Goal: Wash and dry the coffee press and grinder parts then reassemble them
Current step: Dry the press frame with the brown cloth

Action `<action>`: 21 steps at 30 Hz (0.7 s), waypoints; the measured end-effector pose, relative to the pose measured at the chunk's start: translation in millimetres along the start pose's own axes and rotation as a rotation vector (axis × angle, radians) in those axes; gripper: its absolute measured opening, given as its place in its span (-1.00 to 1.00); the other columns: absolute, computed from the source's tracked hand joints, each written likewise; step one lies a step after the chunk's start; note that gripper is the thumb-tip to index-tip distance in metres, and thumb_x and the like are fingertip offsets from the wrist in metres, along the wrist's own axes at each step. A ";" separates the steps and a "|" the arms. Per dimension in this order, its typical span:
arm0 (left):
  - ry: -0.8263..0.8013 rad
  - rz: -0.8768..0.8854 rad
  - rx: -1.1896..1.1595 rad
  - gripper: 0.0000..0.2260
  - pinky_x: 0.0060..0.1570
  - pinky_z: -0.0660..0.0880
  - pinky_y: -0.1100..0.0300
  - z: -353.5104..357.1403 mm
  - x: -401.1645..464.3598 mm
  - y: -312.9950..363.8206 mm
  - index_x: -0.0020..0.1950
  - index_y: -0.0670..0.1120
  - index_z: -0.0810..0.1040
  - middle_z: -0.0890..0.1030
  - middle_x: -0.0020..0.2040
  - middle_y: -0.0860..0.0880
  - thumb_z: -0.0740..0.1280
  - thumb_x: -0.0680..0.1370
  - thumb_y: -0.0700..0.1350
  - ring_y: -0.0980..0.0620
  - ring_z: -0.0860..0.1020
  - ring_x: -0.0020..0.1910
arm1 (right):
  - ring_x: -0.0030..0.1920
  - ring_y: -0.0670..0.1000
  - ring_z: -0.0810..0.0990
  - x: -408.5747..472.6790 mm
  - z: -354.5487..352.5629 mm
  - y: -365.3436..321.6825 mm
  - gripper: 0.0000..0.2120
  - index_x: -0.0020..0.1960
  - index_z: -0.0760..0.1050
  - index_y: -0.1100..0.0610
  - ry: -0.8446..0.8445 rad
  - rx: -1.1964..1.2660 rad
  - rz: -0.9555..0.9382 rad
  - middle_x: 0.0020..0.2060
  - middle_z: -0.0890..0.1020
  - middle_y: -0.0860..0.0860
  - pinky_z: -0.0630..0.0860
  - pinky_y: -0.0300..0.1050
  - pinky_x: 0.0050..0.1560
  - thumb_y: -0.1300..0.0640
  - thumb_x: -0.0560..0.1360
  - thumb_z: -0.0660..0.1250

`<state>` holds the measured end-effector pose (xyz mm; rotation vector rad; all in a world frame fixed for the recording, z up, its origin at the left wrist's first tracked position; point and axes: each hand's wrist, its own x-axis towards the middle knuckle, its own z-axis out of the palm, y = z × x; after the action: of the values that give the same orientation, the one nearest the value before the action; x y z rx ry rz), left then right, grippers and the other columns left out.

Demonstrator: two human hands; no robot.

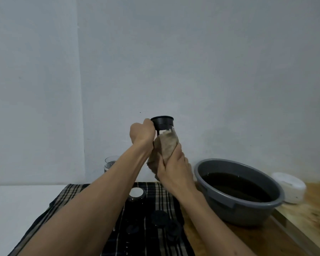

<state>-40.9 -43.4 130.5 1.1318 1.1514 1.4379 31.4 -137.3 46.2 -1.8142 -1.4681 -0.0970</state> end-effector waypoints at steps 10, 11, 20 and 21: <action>-0.353 0.079 0.105 -0.81 -0.46 0.12 0.29 -8.0 -30.0 30.2 -0.26 -0.10 0.29 0.25 -0.45 -0.04 0.20 0.54 -0.16 0.04 0.18 -0.57 | 0.03 0.11 0.68 22.6 -57.7 -5.8 -0.35 0.18 0.57 0.09 -0.136 0.736 0.207 0.04 0.70 0.11 0.63 0.11 0.10 -0.41 0.59 0.02; -0.350 0.066 0.086 -0.79 -0.50 0.12 0.32 -11.5 -31.2 33.2 -0.29 -0.10 0.28 0.25 -0.48 -0.04 0.20 0.54 -0.17 0.04 0.17 -0.60 | 0.06 0.18 0.70 19.8 -62.3 -10.7 -0.26 0.17 0.62 0.11 -0.192 0.841 0.210 0.04 0.72 0.17 0.63 0.21 0.16 -0.49 0.55 0.02; -0.103 0.098 -0.090 -0.86 -0.35 0.30 0.08 -28.0 -42.0 19.9 -0.23 -0.13 0.46 0.36 -0.41 -0.06 0.28 0.43 -0.07 -0.08 0.32 -0.41 | -0.44 -0.03 0.65 -7.3 -62.0 -14.5 -0.62 -0.16 0.50 0.14 -0.468 1.282 0.376 -0.27 0.63 0.07 0.59 -0.13 -0.38 0.01 0.72 0.07; -0.130 0.122 -0.112 -0.86 -0.34 0.29 0.05 -28.2 -42.5 19.0 -0.24 -0.13 0.49 0.36 -0.42 -0.07 0.29 0.42 -0.06 -0.08 0.32 -0.40 | -0.43 0.04 0.63 -10.6 -60.3 -18.0 -0.66 -0.16 0.50 0.17 -0.529 1.283 0.401 -0.25 0.60 0.11 0.59 -0.08 -0.35 -0.01 0.66 0.15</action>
<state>-65.4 -90.8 141.3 1.2152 0.9141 1.4793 36.6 -181.7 91.7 -0.9845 -0.9814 1.2990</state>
